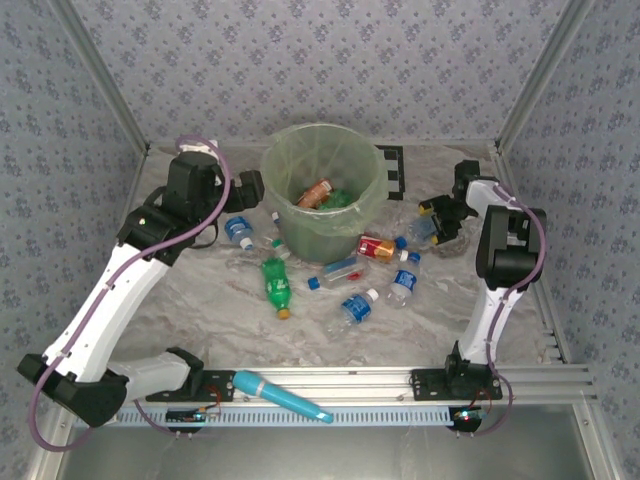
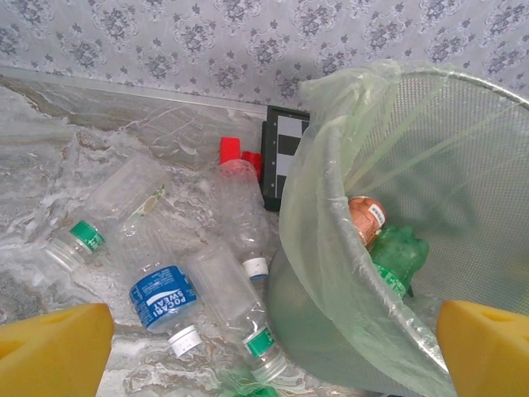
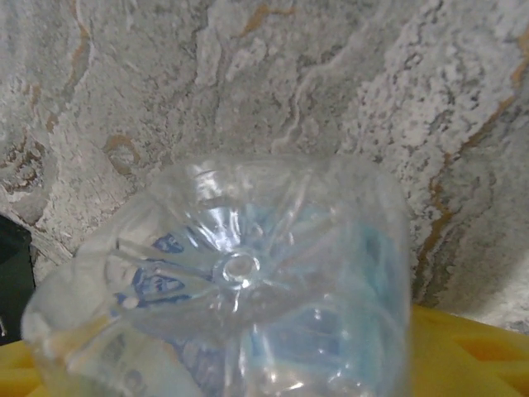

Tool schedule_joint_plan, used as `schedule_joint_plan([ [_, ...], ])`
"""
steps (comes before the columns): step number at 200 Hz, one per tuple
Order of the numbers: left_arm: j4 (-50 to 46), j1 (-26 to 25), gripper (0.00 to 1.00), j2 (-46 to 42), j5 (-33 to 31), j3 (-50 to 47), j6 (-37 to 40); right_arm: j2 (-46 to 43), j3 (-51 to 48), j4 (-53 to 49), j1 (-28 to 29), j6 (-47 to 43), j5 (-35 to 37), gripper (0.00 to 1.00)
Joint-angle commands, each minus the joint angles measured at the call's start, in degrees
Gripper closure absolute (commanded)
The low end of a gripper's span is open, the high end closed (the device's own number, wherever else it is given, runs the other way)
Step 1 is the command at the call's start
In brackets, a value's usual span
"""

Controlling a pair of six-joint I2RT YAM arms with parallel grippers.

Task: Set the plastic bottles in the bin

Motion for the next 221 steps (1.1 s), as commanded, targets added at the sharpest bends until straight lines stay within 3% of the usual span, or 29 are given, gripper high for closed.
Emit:
schedule_joint_plan([
  [1, 0.54, 0.39, 0.0, -1.96, -0.99, -0.11, -0.86, -1.73, 0.82, -2.56, -0.35, -1.75, 0.65, 0.32],
  [63, -0.03, 0.47, 0.0, -3.72, -0.82, -1.01, -1.13, -8.5, 1.16, -2.36, -1.31, -2.52, 1.93, 0.45],
  [163, -0.79, 0.6, 0.0, -4.9, 2.66, -1.36, -0.82, -28.18, 5.24, -5.0, -2.45, -5.44, 9.16, 0.41],
  [192, -0.84, 0.59, 0.0, -4.97, 3.68, -1.36, -0.68, -32.28, 9.95, -5.66, -0.75, -8.64, 11.85, 0.41],
  [221, -1.19, 0.62, 0.0, -5.42, 4.58, -1.36, -0.51, -33.41, 17.62, -7.41, 4.59, -14.29, 16.75, 0.41],
])
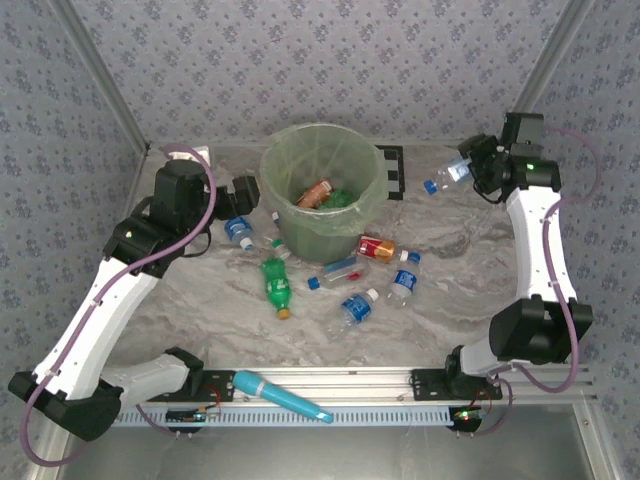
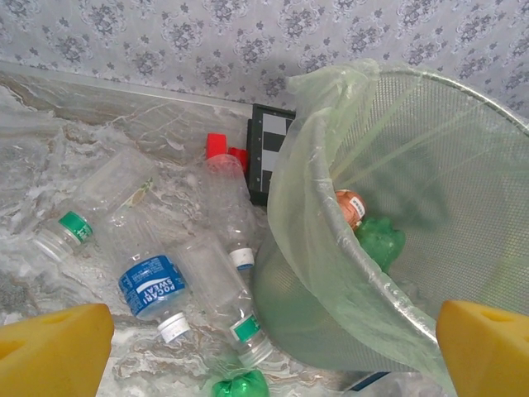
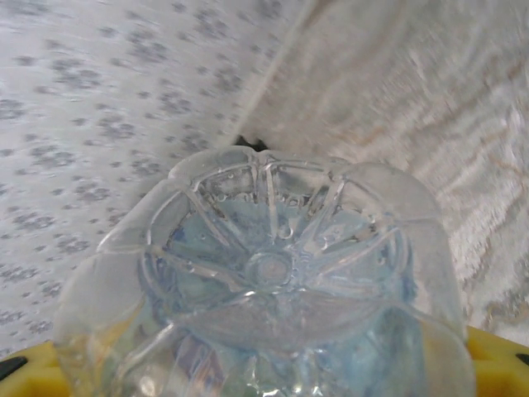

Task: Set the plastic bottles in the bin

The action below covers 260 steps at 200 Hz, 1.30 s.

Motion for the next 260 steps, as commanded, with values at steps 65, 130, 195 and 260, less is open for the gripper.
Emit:
schedule_joint_plan([
  [65, -1.61, 0.25, 0.0, -4.68, 1.34, -1.41, -0.16, 2.0, 19.87, -1.82, 23.2, -26.07, 17.07, 0.44],
  [130, -3.16, 0.25, 0.0, -8.35, 0.19, -2.38, -0.6, 12.15, 32.63, -5.71, 42.87, -51.12, 26.55, 0.45],
  [195, -4.54, 0.27, 0.0, -10.42, -0.58, -2.47, -0.69, 20.14, 37.22, -9.98, 52.75, -62.9, 32.02, 0.45],
  [260, -5.12, 0.25, 0.0, -10.94, -1.27, -2.29, 0.28, 24.0, 37.76, -13.66, 56.14, -62.58, 32.73, 0.47],
])
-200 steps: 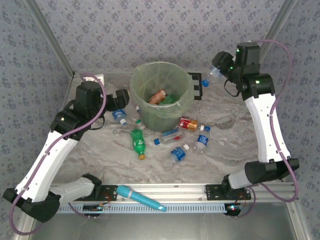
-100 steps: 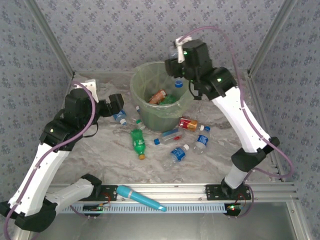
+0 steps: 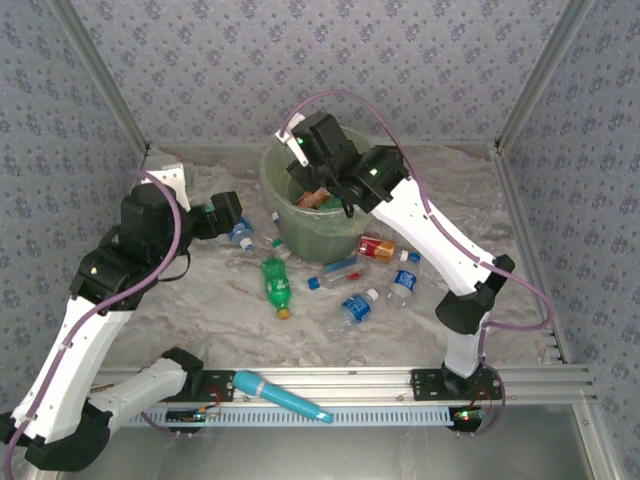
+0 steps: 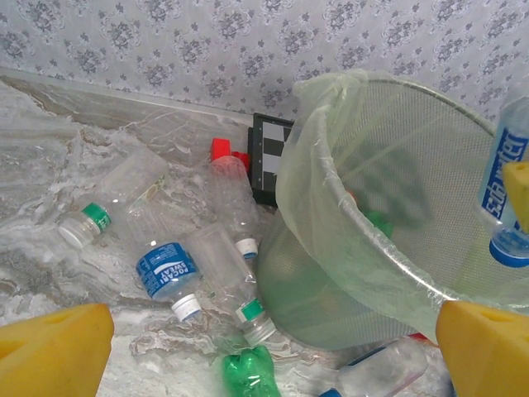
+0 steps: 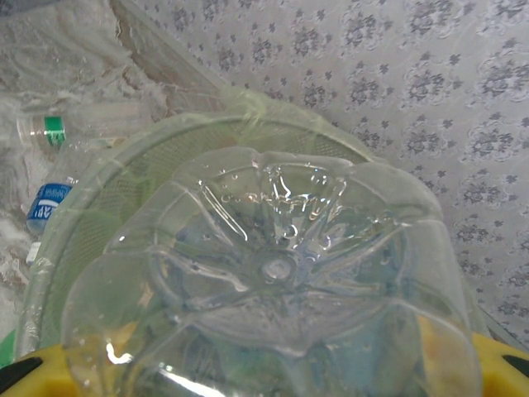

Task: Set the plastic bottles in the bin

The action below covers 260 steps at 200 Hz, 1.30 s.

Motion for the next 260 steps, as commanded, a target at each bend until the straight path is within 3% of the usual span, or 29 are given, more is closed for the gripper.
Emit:
schedule_joint_plan([
  [1, -0.62, 0.25, 0.0, -0.78, -1.09, -0.06, 0.3, 1.42, 2.2, -3.07, 0.48, -0.87, 1.8, 0.47],
  [33, -0.6, 0.25, 0.0, -0.75, -1.41, -0.23, 0.56, 2.42, 2.27, -4.74, 0.67, 0.54, 0.84, 0.44],
  [43, -0.5, 0.25, 0.0, -0.75, -1.48, -0.26, 0.61, 2.6, 2.44, -5.0, 0.77, 0.72, 0.87, 0.3],
  [59, -0.28, 0.25, 0.0, -0.66, -1.54, -0.28, 0.72, 2.62, 2.64, -4.56, 0.96, 0.9, 1.77, 0.0],
  [207, 0.6, 0.25, 0.0, 0.3, -0.47, -0.72, 0.13, -1.19, 3.51, -3.78, -0.95, 4.57, 5.18, 0.0],
  [260, 3.66, 0.25, 0.0, 2.53, 4.57, -0.59, 0.3, -7.1, -0.1, -4.38, -4.82, 11.52, 4.93, 0.0],
])
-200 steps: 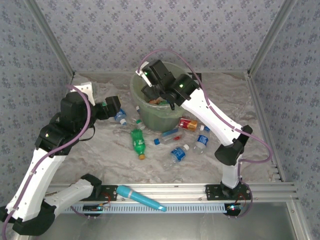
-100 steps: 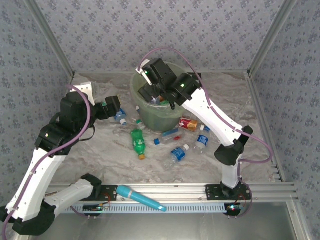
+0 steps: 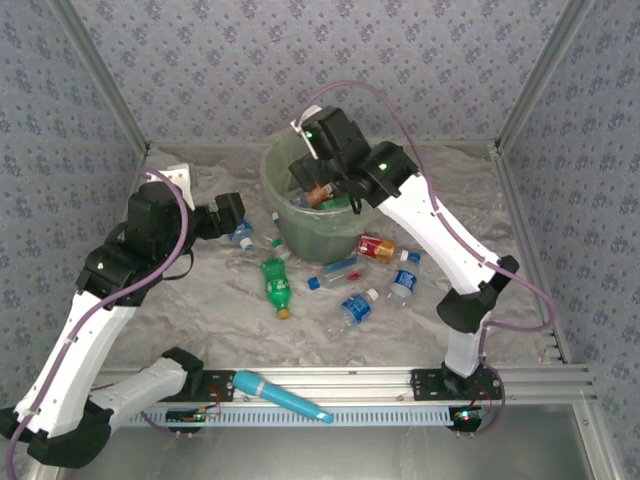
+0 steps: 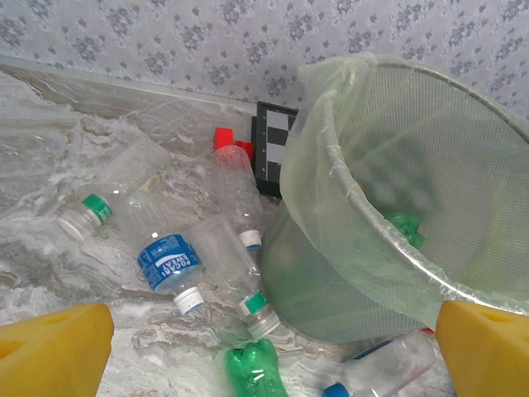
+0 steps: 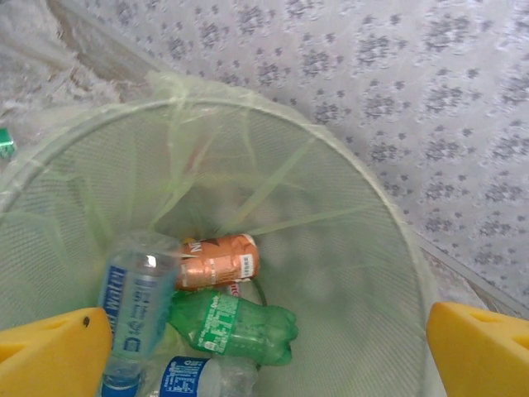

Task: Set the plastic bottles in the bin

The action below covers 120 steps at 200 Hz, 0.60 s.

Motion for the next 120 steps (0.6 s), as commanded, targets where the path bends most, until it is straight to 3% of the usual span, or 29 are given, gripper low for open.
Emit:
schedule_joint_plan([
  [1, 3.44, 0.25, 0.0, 1.14, 3.75, 0.22, 0.32, -5.46, -1.71, -0.92, -2.18, 5.43, 1.43, 0.0],
  [47, 9.06, 0.28, 0.0, 4.9, 11.9, 1.31, 1.5, -16.34, -14.57, -2.09, -9.24, 17.66, 0.17, 0.0],
  [120, 11.91, -1.12, 0.0, 12.89, 19.79, 5.72, 3.86, -37.58, -45.49, 0.75, -29.88, 33.35, -20.39, 0.03],
])
